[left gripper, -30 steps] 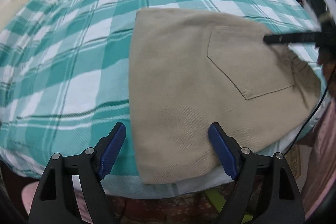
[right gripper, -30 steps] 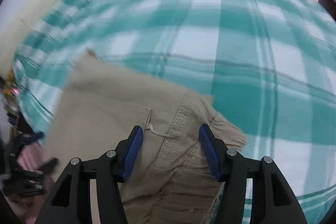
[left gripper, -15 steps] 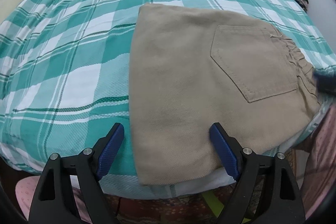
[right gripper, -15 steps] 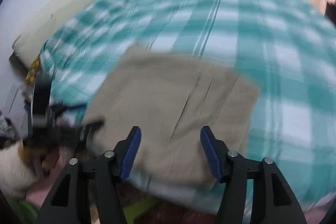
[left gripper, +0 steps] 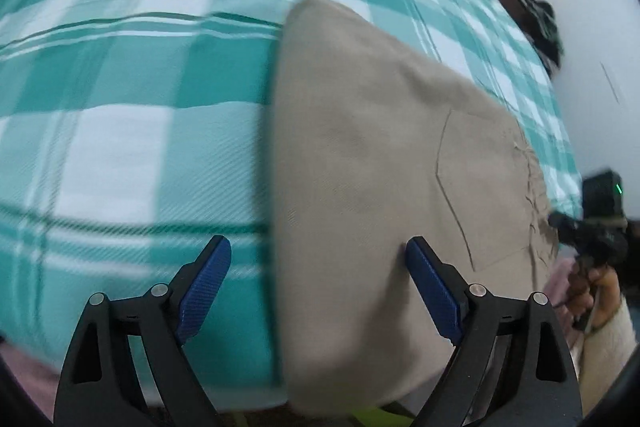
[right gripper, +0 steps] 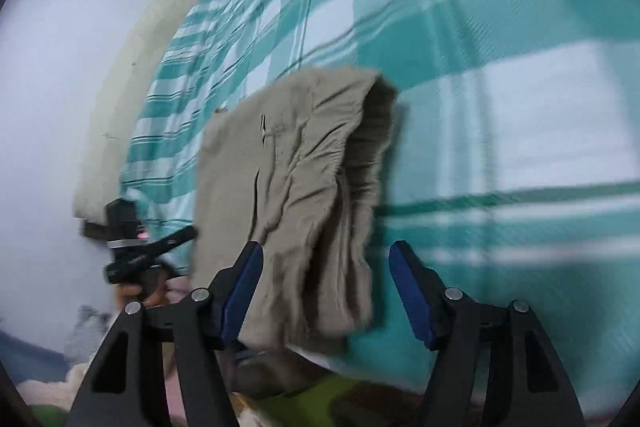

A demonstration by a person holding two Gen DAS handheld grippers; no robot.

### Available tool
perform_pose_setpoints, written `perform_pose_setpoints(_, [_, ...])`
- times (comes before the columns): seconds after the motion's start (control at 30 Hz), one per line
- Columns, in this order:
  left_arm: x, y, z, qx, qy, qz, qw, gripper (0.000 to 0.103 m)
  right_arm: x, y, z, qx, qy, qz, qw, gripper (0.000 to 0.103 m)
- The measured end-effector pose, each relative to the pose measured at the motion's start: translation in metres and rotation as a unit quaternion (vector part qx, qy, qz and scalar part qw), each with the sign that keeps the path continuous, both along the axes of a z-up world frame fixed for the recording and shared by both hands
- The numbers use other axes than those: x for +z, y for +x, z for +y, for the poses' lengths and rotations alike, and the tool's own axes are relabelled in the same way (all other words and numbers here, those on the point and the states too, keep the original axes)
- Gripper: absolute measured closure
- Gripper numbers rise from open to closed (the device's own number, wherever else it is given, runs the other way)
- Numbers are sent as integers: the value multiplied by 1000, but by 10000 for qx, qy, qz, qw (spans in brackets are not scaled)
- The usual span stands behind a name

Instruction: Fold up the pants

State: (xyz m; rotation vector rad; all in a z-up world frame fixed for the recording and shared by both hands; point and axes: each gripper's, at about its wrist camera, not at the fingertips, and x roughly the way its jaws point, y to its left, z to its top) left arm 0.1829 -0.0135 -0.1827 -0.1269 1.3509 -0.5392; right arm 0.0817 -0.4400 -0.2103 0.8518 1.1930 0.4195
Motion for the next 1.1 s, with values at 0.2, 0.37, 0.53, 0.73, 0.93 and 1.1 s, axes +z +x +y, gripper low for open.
perform_pose_setpoints(0.2, [-6, 7, -21, 38, -77, 314, 9995, 47, -5, 40, 52, 720, -581, 111, 9957, 55])
perform_pose_setpoints(0.37, [53, 3, -31, -155, 147, -276, 9994, 92, 62, 39, 95, 1334, -2115, -653, 9660, 67])
perform_pose_setpoints(0.53, [105, 43, -48, -86, 386, -1161, 9925, 92, 121, 90, 101, 1339, -2443, -1417, 9499, 67])
perform_pose_setpoints(0.73, [119, 120, -47, 558, 496, -1816, 9805, 65, 136, 179, 71, 945, -2389, -1647, 9523, 65])
perform_pose_setpoints(0.93, [83, 110, -16, 1252, 1559, -2231, 9541, 22, 99, 193, 19, -17, -3489, -801, 9337, 7])
perform_pose_setpoints(1.1, [74, 36, -15, 1171, 2427, -2902, 9183, 5, 110, 132, 7, -207, -4266, -874, 9000, 7])
